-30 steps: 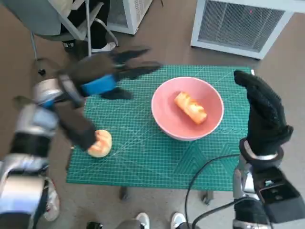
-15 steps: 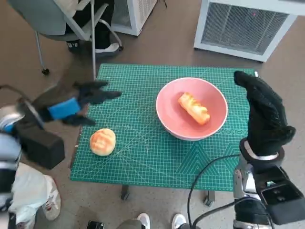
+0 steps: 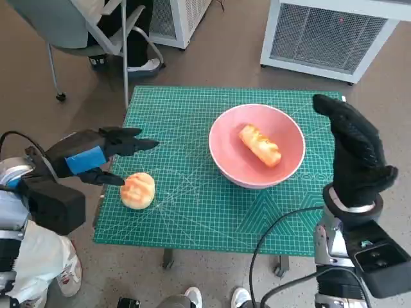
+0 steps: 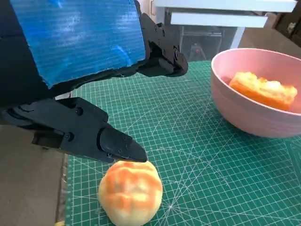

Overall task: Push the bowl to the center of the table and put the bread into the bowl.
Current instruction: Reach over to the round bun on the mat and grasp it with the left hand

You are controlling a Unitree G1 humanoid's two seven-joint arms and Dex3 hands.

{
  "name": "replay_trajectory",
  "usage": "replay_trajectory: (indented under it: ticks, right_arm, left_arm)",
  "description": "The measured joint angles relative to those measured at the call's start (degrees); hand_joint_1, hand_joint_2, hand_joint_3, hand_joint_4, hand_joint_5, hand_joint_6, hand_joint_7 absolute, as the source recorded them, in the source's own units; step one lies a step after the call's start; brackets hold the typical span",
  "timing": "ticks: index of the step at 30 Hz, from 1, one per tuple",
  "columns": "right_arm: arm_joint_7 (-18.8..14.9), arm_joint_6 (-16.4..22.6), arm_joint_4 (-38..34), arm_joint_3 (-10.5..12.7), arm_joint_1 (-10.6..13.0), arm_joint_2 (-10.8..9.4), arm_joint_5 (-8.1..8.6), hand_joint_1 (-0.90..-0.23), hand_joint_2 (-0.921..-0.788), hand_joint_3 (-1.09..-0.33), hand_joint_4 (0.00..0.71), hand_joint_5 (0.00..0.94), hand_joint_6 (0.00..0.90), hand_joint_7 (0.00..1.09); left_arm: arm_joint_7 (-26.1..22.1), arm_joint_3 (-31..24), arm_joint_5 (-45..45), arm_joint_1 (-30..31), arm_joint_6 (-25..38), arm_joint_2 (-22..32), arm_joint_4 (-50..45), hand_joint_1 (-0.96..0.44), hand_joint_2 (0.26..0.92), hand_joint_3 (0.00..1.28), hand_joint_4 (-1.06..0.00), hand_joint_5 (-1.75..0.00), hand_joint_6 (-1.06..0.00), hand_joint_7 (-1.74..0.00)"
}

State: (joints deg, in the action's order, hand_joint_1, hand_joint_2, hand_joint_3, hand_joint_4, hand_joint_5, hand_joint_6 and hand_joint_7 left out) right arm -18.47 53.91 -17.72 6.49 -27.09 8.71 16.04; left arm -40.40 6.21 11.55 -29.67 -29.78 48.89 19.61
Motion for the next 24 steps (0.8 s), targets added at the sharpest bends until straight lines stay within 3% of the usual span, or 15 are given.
replay_trajectory:
  ticks: [24]
  right_arm:
    - [-0.3, -1.3, 1.6, 0.6, 0.4, 0.2, 0.12, -0.408, -0.921, -0.533, 0.448, 0.001, 0.164, 0.67]
  left_arm:
    - [-8.7, 11.5, 11.1, -1.0, 20.8, -4.2, 0.8, -0.07, 0.887, 0.01, -0.21, 0.00, -0.33, 0.00]
